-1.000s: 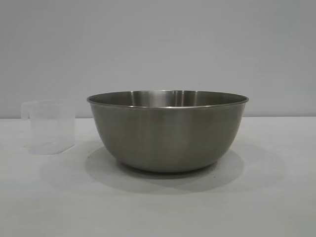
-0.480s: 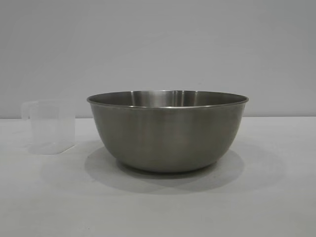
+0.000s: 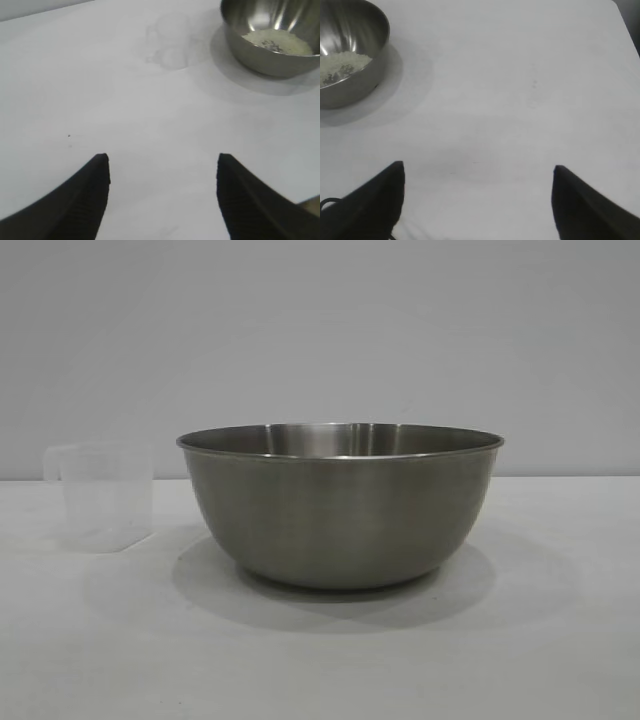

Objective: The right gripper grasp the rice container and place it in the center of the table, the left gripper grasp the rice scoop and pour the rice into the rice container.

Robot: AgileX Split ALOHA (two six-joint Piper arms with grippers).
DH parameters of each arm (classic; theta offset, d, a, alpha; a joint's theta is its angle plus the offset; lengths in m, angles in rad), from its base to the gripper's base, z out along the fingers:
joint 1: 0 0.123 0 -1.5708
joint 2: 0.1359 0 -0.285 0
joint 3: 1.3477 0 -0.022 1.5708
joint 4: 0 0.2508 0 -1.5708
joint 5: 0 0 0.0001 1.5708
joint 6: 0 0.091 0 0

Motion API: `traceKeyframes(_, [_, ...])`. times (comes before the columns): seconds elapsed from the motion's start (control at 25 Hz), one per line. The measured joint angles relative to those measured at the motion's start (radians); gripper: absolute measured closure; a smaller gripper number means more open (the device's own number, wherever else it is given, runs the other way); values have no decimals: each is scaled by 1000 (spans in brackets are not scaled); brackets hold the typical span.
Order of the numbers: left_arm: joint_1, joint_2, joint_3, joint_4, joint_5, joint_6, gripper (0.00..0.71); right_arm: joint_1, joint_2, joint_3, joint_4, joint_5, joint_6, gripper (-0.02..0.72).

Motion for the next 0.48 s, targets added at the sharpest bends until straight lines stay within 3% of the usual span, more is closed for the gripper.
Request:
traceKeyframes(0.12, [90, 0, 0, 0, 0, 0, 323, 0, 0, 0, 0, 0, 0, 146])
traceKeyframes(0.24, [150, -5, 0, 0, 0, 0, 323, 0, 0, 0, 0, 0, 0, 146])
traceKeyframes(0.48, [171, -8, 1, 0, 0, 0, 323, 7, -5, 1, 0, 0, 0, 146])
